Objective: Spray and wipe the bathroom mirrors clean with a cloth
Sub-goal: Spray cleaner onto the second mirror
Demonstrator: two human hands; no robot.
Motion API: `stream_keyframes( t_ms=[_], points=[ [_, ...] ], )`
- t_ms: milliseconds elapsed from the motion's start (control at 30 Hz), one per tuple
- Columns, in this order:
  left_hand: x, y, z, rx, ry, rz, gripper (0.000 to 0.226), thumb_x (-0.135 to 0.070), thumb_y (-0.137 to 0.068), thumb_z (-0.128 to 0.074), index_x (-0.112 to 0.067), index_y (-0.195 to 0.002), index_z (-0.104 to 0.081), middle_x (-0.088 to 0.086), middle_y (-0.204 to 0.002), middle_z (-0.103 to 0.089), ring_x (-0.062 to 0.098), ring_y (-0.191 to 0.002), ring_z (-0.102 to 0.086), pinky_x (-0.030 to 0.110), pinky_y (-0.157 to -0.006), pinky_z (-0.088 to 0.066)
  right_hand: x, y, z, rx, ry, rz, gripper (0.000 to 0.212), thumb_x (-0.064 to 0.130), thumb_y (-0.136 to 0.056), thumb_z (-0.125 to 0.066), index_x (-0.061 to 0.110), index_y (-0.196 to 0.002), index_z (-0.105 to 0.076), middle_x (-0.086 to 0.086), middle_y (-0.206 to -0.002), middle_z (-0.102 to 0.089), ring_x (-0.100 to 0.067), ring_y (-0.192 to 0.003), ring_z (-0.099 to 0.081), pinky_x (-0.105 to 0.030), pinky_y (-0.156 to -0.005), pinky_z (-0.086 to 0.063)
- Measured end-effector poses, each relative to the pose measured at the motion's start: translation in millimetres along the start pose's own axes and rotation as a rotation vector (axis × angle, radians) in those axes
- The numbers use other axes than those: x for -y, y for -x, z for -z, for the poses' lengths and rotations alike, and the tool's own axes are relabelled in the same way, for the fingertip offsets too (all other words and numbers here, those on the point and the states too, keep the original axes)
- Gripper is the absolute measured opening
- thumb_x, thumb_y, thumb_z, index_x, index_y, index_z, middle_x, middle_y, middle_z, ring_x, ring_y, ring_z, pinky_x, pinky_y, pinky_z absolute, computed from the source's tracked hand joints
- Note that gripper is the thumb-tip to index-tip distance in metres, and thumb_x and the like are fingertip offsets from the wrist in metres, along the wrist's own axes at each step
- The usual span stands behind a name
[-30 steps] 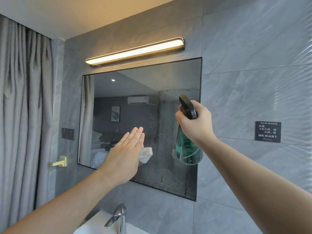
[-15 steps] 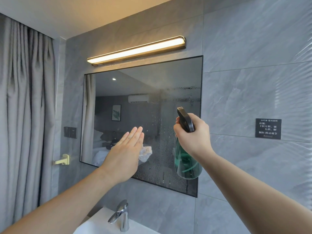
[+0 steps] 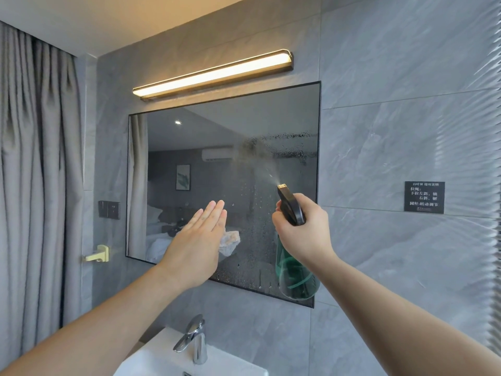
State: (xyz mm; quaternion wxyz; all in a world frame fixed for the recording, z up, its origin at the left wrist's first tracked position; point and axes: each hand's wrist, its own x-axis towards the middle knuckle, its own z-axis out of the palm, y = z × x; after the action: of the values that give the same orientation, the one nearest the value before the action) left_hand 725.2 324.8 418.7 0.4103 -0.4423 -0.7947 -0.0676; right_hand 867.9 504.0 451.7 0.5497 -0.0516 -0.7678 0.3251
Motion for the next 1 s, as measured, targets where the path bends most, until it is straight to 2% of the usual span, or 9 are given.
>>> stream_keyframes(
  t_ms=[167, 300, 367, 500, 733, 1000],
  points=[
    [-2.2, -1.8, -2.3, 0.002, 0.006, -0.001, 0.084, 0.004, -0.090, -0.044, -0.004, -0.162, -0.002, 0.009, -0.170, 0.015, 0.020, -0.155, 0.019, 0.028, -0.121, 0.015, -5.3, 11.5, -4.5, 0.021, 0.025, -0.036, 0.012, 0.031, -0.077, -0.058, 0.023, -0.074, -0.049, 0.010, -0.062, -0.051, -0.019, -0.062, -0.046, -0.042, -0.063, -0.049],
    [-3.4, -1.6, -6.0, 0.020, 0.017, 0.014, 0.082, 0.001, -0.093, -0.045, -0.005, -0.162, -0.003, 0.009, -0.170, 0.014, 0.022, -0.157, 0.015, 0.028, -0.122, 0.014, -10.6, 20.7, -8.2, -0.012, -0.045, -0.072, 0.005, 0.025, -0.080, -0.062, 0.022, -0.083, -0.061, 0.004, -0.075, -0.062, -0.025, -0.071, -0.057, -0.043, -0.072, -0.055],
    [-4.1, -0.7, -6.6, 0.042, 0.021, 0.038, 0.081, 0.000, -0.094, -0.045, -0.004, -0.162, -0.002, 0.009, -0.170, 0.015, 0.022, -0.157, 0.016, 0.028, -0.122, 0.013, -12.6, 27.7, -11.0, 0.016, -0.050, -0.073, 0.005, 0.025, -0.080, -0.062, 0.022, -0.084, -0.062, 0.006, -0.073, -0.061, -0.023, -0.071, -0.057, -0.041, -0.070, -0.054],
    [-9.1, 5.6, -10.6, 0.052, 0.099, 0.154, 0.079, -0.001, -0.096, -0.044, -0.005, -0.163, -0.003, 0.008, -0.171, 0.013, 0.021, -0.158, 0.013, 0.027, -0.123, 0.009, -15.6, 48.3, -17.8, -0.007, -0.060, -0.106, 0.006, 0.021, -0.081, -0.063, 0.019, -0.086, -0.062, -0.002, -0.072, -0.059, -0.030, -0.071, -0.053, -0.045, -0.066, -0.053],
    [-28.2, 50.3, -32.5, 0.019, 0.367, 0.437, 0.080, 0.007, -0.091, -0.048, -0.004, -0.162, -0.014, 0.007, -0.172, 0.004, 0.022, -0.159, 0.005, 0.033, -0.128, -0.006, -30.0, 114.0, -36.5, -0.100, -0.104, -0.220, 0.005, 0.018, -0.081, -0.065, 0.021, -0.083, -0.061, 0.006, -0.067, -0.057, -0.016, -0.064, -0.049, -0.038, -0.065, -0.049],
    [-34.7, 82.4, -49.9, 0.108, 0.442, 0.507, 0.079, 0.007, -0.093, -0.045, -0.007, -0.163, -0.010, 0.003, -0.172, 0.007, 0.018, -0.158, 0.008, 0.034, -0.128, -0.011, -40.8, 134.1, -40.5, -0.070, -0.056, -0.274, 0.013, 0.016, -0.083, -0.067, 0.026, -0.081, -0.060, 0.011, -0.072, -0.060, -0.017, -0.067, -0.055, -0.037, -0.066, -0.049]
  ],
)
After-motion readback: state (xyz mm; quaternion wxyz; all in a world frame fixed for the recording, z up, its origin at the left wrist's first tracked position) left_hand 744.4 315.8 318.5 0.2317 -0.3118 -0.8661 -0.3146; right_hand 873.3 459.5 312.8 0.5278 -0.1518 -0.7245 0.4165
